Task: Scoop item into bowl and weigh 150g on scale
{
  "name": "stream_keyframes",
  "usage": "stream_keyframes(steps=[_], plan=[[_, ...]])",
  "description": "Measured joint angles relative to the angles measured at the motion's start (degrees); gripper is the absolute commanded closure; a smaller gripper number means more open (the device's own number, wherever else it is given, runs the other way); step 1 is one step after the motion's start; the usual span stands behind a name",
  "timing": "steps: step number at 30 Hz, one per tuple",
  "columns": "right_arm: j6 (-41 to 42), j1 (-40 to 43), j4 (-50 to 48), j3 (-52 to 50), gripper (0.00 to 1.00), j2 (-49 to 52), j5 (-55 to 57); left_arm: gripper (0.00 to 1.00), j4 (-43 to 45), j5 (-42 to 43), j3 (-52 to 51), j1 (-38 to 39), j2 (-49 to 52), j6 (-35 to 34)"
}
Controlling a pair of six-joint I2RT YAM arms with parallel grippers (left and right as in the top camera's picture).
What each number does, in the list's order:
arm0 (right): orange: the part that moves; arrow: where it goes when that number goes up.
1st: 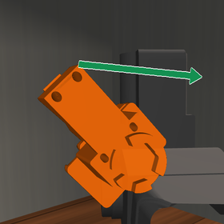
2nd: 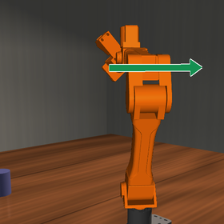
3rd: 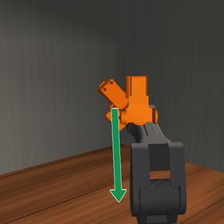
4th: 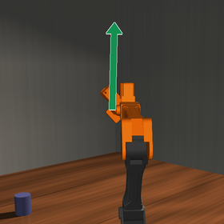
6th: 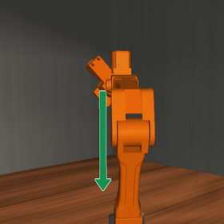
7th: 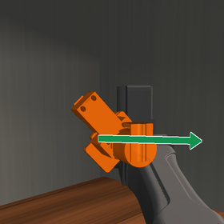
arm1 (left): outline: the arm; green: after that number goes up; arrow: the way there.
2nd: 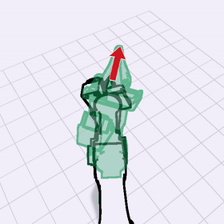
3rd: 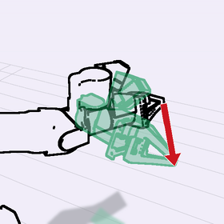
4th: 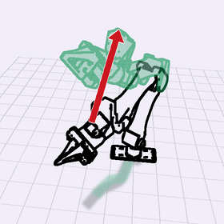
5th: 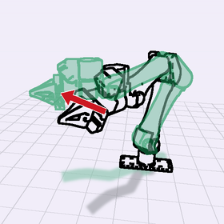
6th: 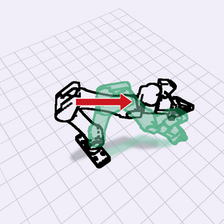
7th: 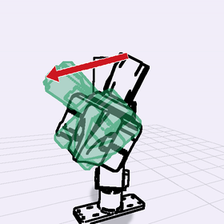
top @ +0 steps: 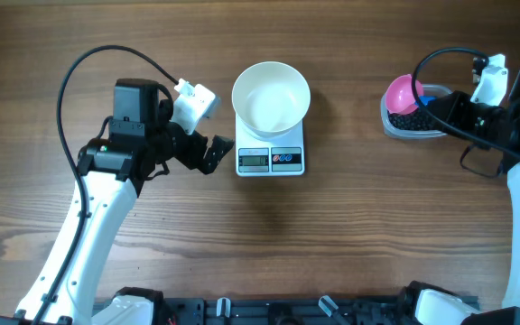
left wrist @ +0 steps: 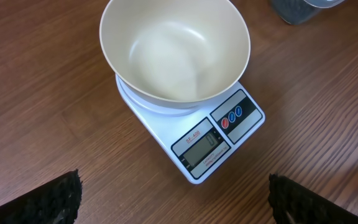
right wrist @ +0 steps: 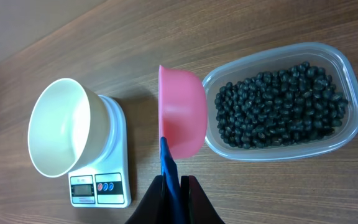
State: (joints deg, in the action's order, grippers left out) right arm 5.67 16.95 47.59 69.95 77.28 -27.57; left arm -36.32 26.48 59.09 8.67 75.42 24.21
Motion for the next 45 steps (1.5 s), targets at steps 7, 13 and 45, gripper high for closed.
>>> stream_keyframes(steps=[7,13,45], plan=[[0.0,0.0,0.0,0.0,0.96,0.0,0.2,0.0,0.0,0.0,0.0,0.0,0.0,0.0],[0.0,0.0,0.0,0.0,0.96,0.3,0.2,0.0,0.0,0.0,0.0,0.0,0.0,0.0],[-1.0,0.0,1.2,0.0,0.96,0.3,0.7,0.0,0.0,0.0,0.0,0.0,0.0,0.0]])
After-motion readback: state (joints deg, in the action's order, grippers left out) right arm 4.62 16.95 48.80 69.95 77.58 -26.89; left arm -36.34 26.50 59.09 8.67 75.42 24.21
